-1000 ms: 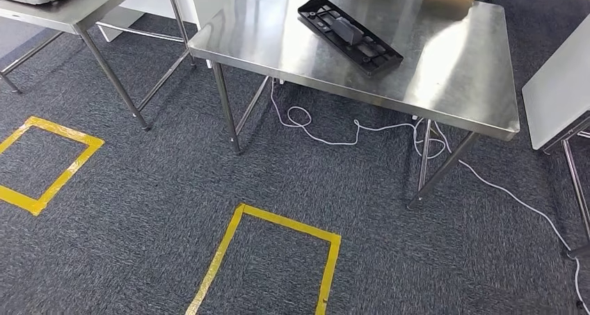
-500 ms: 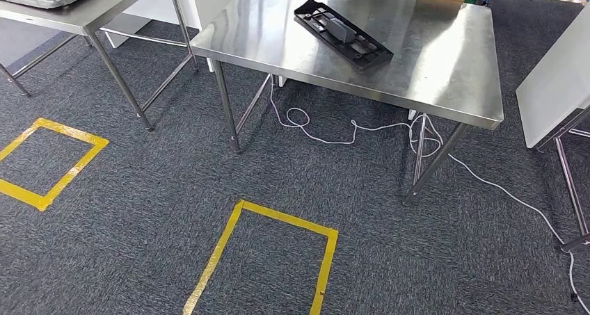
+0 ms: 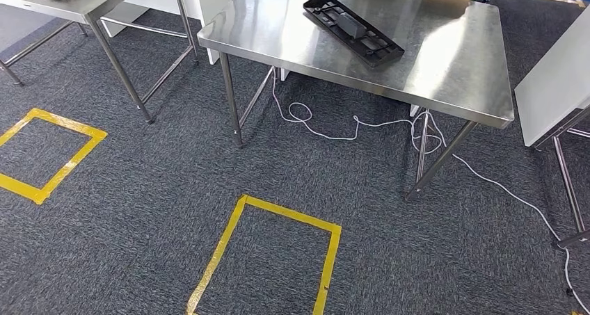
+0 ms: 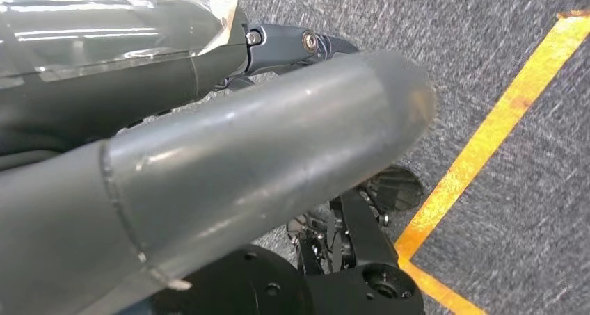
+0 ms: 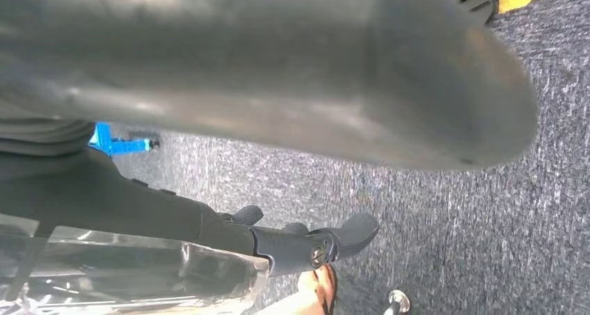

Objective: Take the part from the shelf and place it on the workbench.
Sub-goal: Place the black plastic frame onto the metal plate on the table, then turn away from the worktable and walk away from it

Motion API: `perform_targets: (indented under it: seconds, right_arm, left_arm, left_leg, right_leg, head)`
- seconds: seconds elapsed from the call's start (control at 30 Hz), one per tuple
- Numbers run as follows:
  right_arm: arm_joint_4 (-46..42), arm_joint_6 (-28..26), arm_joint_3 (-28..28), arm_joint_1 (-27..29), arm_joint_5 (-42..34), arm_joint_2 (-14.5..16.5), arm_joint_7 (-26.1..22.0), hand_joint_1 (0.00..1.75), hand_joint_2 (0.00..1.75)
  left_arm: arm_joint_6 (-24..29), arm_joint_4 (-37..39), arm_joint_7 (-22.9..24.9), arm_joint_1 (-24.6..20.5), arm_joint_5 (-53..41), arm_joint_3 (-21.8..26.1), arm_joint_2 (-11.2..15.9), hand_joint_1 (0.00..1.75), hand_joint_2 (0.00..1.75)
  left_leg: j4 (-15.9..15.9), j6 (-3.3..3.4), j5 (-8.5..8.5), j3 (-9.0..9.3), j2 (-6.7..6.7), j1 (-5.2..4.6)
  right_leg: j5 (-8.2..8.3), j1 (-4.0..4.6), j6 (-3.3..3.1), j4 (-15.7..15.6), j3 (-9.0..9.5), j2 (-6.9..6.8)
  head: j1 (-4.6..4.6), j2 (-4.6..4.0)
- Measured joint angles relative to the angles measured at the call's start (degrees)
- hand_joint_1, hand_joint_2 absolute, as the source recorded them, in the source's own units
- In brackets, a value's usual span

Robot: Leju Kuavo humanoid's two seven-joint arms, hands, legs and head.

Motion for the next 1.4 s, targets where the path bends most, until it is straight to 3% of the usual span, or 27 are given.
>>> perform_targets:
  seconds: [0.13,0.2,0.3,0.37,0.4,0.47,0.5,0.57,0.67,0.7,0.77,0.83,0.87,0.9,0.93,1.0,1.07,1.1,1.17,1.2,1.27,1.33,1.37,1.4]
  right_arm:
    - [0.0,-0.4,0.1,-0.2,0.8,0.0,0.5,0.00,0.00]
    - [0.0,-0.5,0.2,-0.2,1.0,0.0,0.7,0.00,0.00]
    - [0.0,-0.5,0.2,-0.2,1.1,0.0,0.8,0.00,0.00]
    - [0.0,-0.5,0.2,-0.1,1.1,0.0,0.8,0.00,0.00]
    - [0.0,-0.5,0.2,0.0,1.1,0.0,0.8,0.00,0.00]
    - [0.0,-0.5,0.2,0.0,1.0,0.0,0.7,0.00,0.00]
    - [0.0,-0.5,0.2,0.0,1.0,0.0,0.7,0.00,0.00]
    - [0.0,-0.5,0.2,0.0,0.8,0.0,0.6,0.00,0.00]
    - [0.0,-0.5,0.2,-0.1,0.5,0.0,0.5,0.00,0.00]
    - [0.0,-0.5,0.2,-0.1,0.5,0.0,0.4,0.00,0.00]
    - [0.0,-0.6,0.2,-0.1,0.4,0.0,0.4,0.00,0.00]
    - [0.0,-0.6,0.2,0.0,0.3,0.0,0.3,0.00,0.00]
    - [0.0,-0.6,0.1,0.0,0.3,0.0,0.3,0.00,0.00]
    - [0.0,-0.7,0.1,0.0,0.3,0.0,0.3,0.00,0.00]
    - [0.0,-0.7,0.1,0.0,0.2,0.0,0.3,0.00,0.00]
    - [0.0,-0.8,0.1,-0.1,0.3,0.1,0.3,0.00,0.00]
    - [0.0,-0.8,0.1,-0.1,0.4,0.1,0.4,0.00,0.00]
    - [0.0,-0.8,0.1,-0.1,0.5,0.1,0.4,0.00,0.00]
    - [0.0,-0.8,0.1,-0.2,0.7,0.1,0.5,0.00,0.00]
    - [0.0,-0.8,0.1,-0.2,0.8,0.0,0.5,0.00,0.00]
    - [0.0,-0.8,0.1,-0.2,0.8,0.1,0.5,0.00,0.00]
    - [0.1,-0.8,0.1,0.0,0.9,0.1,0.6,0.00,0.00]
    - [0.1,-0.8,0.1,0.1,1.0,0.1,0.6,0.00,0.00]
    - [0.1,-0.7,0.1,0.1,1.2,0.0,0.7,0.00,0.00]
  left_arm:
    - [0.2,0.0,0.1,0.0,0.2,0.0,0.0,0.00,0.00]
    - [0.3,0.0,0.3,0.0,0.2,0.0,0.0,0.00,0.00]
    - [0.5,0.0,0.6,0.0,0.2,0.0,-0.1,0.00,0.00]
    - [0.5,0.0,0.6,0.0,0.2,0.0,-0.1,0.00,0.00]
    - [0.5,0.0,0.6,0.0,0.2,0.0,-0.1,0.00,0.00]
    - [0.5,0.0,0.6,0.0,0.2,0.0,-0.1,0.00,0.00]
    - [0.5,0.0,0.6,0.0,0.2,0.0,-0.1,0.00,0.00]
    - [0.4,0.0,0.5,-0.1,0.0,0.0,-0.2,0.00,0.00]
    - [0.3,0.0,0.4,-0.1,-0.3,0.0,-0.3,0.00,0.00]
    - [0.3,0.0,0.3,-0.1,-0.4,0.0,-0.3,0.00,0.00]
    - [0.3,0.0,0.3,-0.1,-0.6,0.0,-0.3,0.00,0.00]
    - [0.2,0.0,0.3,-0.1,-0.6,0.0,-0.3,0.00,0.00]
    - [0.2,0.0,0.3,-0.1,-0.6,0.0,-0.4,0.00,0.00]
    - [0.2,0.0,0.3,-0.1,-0.6,0.0,-0.4,0.00,0.00]
    - [0.2,0.0,0.3,-0.1,-0.6,0.0,-0.4,0.00,0.00]
    - [0.2,0.0,0.3,-0.1,-0.6,0.0,-0.4,0.00,0.00]
    - [0.3,0.0,0.4,-0.4,-0.7,0.0,-0.4,0.00,0.00]
    - [0.3,0.0,0.4,-0.4,-0.7,0.0,-0.4,0.00,0.00]
    - [0.5,0.0,0.6,-0.4,-0.7,0.0,-0.4,0.00,0.00]
    - [0.5,0.0,0.6,-0.4,-0.7,0.0,-0.4,0.00,0.00]
    - [0.6,0.0,0.7,-0.5,-0.7,0.0,-0.5,0.00,0.00]
    - [0.6,0.0,0.8,-0.6,-0.7,0.0,-0.5,0.00,0.00]
    - [0.6,0.0,0.8,-0.5,-0.7,0.0,-0.5,0.00,0.00]
    - [0.7,0.0,0.9,-0.5,-0.7,0.0,-0.5,0.00,0.00]
  left_leg:
    - [-0.2,1.02,0.28,-0.27,-0.03,-0.23]
    - [-0.8,1.70,0.76,-0.28,-0.07,0.09]
    - [-1.0,2.35,1.25,-0.69,-0.23,0.21]
    - [-1.0,2.28,1.47,-1.00,-0.73,0.11]
    - [-1.0,2.13,1.61,-1.10,-1.10,0.08]
    - [-0.9,1.69,1.88,-1.21,-1.91,0.11]
    - [-0.9,1.40,1.99,-1.26,-2.31,0.01]
    - [-0.8,0.73,2.24,-1.44,-2.95,-0.10]
    - [-0.6,-0.33,2.40,-1.89,-3.50,0.25]
    - [0.3,-0.62,1.64,-2.38,-2.99,0.37]
    - [5.5,-1.10,-1.74,-4.63,-1.37,0.52]
    - [12.5,-1.58,-5.01,-7.60,-0.54,0.73]
    - [14.3,-1.73,-5.32,-8.34,-0.34,0.83]
    - [14.2,-1.82,-4.61,-8.12,-0.11,0.91]
    - [12.0,-1.81,-3.07,-6.91,0.28,0.96]
    - [4.7,-1.55,0.10,-3.04,2.23,0.76]
    - [0.1,-1.00,1.08,-0.94,3.74,0.31]
    - [-0.3,-0.76,0.89,-0.92,3.71,0.02]
    - [-0.8,-0.09,1.19,-1.12,2.61,-0.01]
    - [-1.0,0.27,1.39,-1.11,2.10,0.07]
    - [-1.4,1.05,1.80,-1.13,1.13,0.31]
    - [-1.4,1.41,1.95,-1.33,-0.06,0.30]
    - [-1.4,1.41,1.97,-1.38,-0.74,0.29]
    - [-1.3,1.38,2.01,-1.38,-1.42,0.31]
  right_leg:
    - [0.33,-0.46,1.08,-0.1,-0.31,-0.04]
    - [-0.79,-0.49,1.13,1.8,-1.10,0.02]
    - [-5.50,-0.57,0.19,11.9,-6.20,0.21]
    - [-6.67,-0.55,0.24,16.4,-8.65,0.33]
    - [-5.85,-0.54,0.59,15.7,-8.33,0.46]
    - [-2.62,-0.68,1.35,8.9,-5.14,1.53]
    - [-1.15,-0.65,1.40,5.4,-3.61,2.28]
    - [0.33,-0.51,0.77,1.9,-2.31,3.14]
    - [0.99,-0.39,-0.74,1.6,-2.30,1.98]
    - [1.23,-0.50,-1.22,1.5,-2.20,1.55]
    - [1.55,-0.55,-1.89,1.3,-2.05,0.64]
    - [1.58,-0.26,-2.15,1.3,-2.19,-0.37]
    - [1.54,-0.15,-2.19,1.4,-2.21,-0.89]
    - [1.49,-0.09,-2.23,1.4,-2.18,-1.37]
    - [1.43,-0.07,-2.28,1.4,-2.10,-1.79]
    - [1.19,0.17,-2.20,1.4,-1.93,-2.54]
    - [0.91,0.63,-1.84,1.5,-1.97,-3.35]
    - [0.83,0.84,-1.67,1.5,-2.06,-3.86]
    - [0.54,0.89,-1.33,1.7,-2.18,-4.42]
    - [-0.08,0.83,-1.22,2.6,-2.60,-3.76]
    - [-2.75,0.51,-1.30,7.8,-5.08,-1.28]
    - [-5.71,0.25,-1.52,15.5,-8.85,0.18]
    - [-6.23,0.13,-1.33,17.9,-10.14,0.40]
    - [-5.86,0.01,-0.93,18.3,-10.49,0.52]
  head:
    - [-0.06,0.00]
    - [0.05,0.00]
    - [0.30,0.00]
    - [0.31,0.00]
    - [0.32,0.00]
    - [0.33,0.00]
    - [0.34,0.00]
    - [0.31,0.00]
    - [0.27,0.00]
    - [0.19,0.00]
    - [-0.06,0.00]
    - [-0.20,0.00]
    - [-0.19,0.00]
    - [-0.20,0.00]
    - [-0.20,0.00]
    - [-0.22,0.00]
    - [-0.17,0.00]
    - [-0.14,0.00]
    - [-0.13,0.00]
    - [-0.12,0.00]
    - [0.07,0.00]
    - [0.26,0.00]
    - [0.27,0.00]
    - [0.29,0.00]
